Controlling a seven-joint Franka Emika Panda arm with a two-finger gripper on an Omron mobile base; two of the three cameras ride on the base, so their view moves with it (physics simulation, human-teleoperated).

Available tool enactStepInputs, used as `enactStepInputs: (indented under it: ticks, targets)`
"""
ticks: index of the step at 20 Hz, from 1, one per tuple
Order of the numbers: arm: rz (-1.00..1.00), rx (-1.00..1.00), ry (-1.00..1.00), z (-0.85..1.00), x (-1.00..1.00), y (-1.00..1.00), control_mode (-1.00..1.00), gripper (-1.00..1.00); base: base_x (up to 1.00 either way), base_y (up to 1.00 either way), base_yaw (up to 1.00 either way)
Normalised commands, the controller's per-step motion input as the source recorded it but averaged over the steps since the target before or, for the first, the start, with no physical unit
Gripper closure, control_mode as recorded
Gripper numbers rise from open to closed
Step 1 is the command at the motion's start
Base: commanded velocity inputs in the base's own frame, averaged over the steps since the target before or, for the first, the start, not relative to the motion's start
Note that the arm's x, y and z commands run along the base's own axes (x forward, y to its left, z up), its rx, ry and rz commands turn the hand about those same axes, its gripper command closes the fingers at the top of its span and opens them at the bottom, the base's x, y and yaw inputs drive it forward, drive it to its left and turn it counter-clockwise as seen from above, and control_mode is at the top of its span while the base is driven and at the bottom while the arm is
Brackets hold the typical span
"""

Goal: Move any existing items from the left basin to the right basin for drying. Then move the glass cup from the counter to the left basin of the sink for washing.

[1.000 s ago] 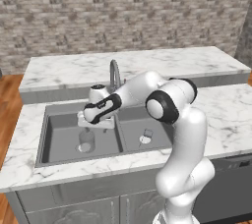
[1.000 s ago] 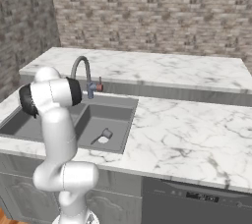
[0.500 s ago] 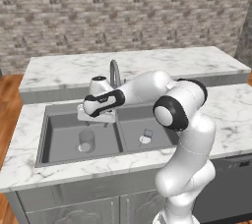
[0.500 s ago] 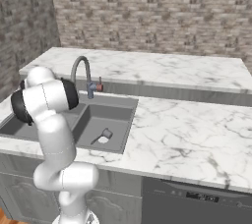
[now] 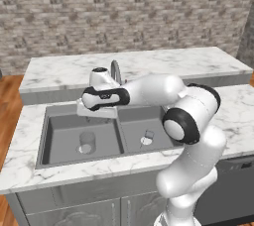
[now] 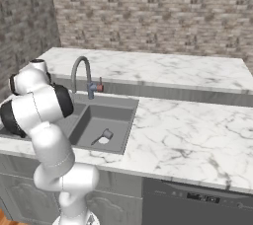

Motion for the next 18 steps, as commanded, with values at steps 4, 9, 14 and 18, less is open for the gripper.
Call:
enactStepInputs:
  ticks: [4, 9, 14, 18]
  targets:
    - [0.00, 0.00, 0.00, 0.45, -0.38, 0.00, -1.00, -1.00, 0.00, 0.00, 0.00]
    - [0.00, 0.00, 0.00, 0.42, -0.42, 0.00, -1.00, -1.00, 0.00, 0.00, 0.00]
    - [0.00, 0.00, 0.00, 0.40, -0.43, 0.00, -1.00, -1.00, 0.00, 0.00, 0.00]
    - [0.00, 0.00, 0.00, 0.35, -0.48, 0.00, -1.00, -1.00, 0.00, 0.00, 0.00]
